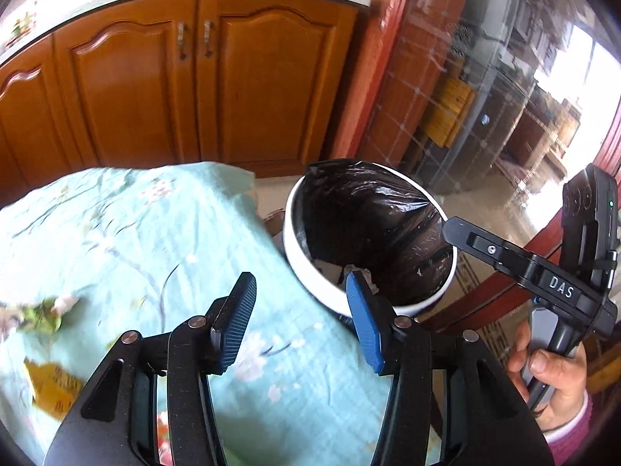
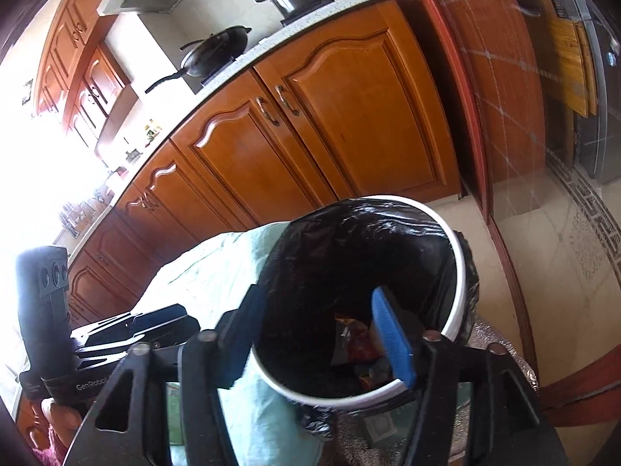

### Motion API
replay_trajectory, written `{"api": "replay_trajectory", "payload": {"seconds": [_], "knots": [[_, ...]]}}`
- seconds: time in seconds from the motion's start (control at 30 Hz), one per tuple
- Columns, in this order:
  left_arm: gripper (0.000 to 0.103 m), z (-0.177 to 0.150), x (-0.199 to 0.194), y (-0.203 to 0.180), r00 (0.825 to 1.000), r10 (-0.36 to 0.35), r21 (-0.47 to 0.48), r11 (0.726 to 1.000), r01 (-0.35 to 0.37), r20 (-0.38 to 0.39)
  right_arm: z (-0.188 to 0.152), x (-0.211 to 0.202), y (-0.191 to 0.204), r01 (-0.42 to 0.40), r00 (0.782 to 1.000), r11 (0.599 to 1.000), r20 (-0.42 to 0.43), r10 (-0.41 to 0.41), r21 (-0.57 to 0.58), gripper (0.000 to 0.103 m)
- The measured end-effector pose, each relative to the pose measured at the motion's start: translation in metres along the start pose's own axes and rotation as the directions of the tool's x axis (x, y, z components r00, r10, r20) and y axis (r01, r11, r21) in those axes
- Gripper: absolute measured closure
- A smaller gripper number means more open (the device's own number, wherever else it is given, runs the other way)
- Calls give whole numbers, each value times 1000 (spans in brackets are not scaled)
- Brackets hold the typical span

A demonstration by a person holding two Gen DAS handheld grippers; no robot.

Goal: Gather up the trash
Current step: 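Move both open tools back over the table, then grasp the white foam fruit net with the left tool while the right tool grasps the yellow crumpled packet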

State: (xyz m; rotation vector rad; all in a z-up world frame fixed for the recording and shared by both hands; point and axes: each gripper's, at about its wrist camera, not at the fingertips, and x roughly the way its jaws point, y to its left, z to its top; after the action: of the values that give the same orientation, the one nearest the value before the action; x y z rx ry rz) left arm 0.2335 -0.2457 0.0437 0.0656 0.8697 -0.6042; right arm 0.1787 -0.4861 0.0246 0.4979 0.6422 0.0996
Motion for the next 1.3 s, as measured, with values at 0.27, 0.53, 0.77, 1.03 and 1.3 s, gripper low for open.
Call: {"api": "replay_trajectory", "payload": {"seconds": [0.27,0.53,0.77,1.03,1.3], "knots": [[35,-49,-53,52,995,77,-142,988,-67,66,-37,-9,47,-35,999,999,18,36,-22,13],[33,-91,-102,99,979,174,-228,963,-146,110,-70,-3,102,-90,996,991,-26,88,-95,9],[33,-123,-132,137,962,247,-287,935,-207,112,-89,7,143,-135,990,979,-71,125,-151,9],[33,-148,-160,173,941,318,-366,894,-258,116,-105,21,183,-184,980,962,-112,164,-201,9],[32,-166,-180,207,920,381,-420,853,-309,96,-116,44,223,-237,965,940,-171,198,-247,9]]}}
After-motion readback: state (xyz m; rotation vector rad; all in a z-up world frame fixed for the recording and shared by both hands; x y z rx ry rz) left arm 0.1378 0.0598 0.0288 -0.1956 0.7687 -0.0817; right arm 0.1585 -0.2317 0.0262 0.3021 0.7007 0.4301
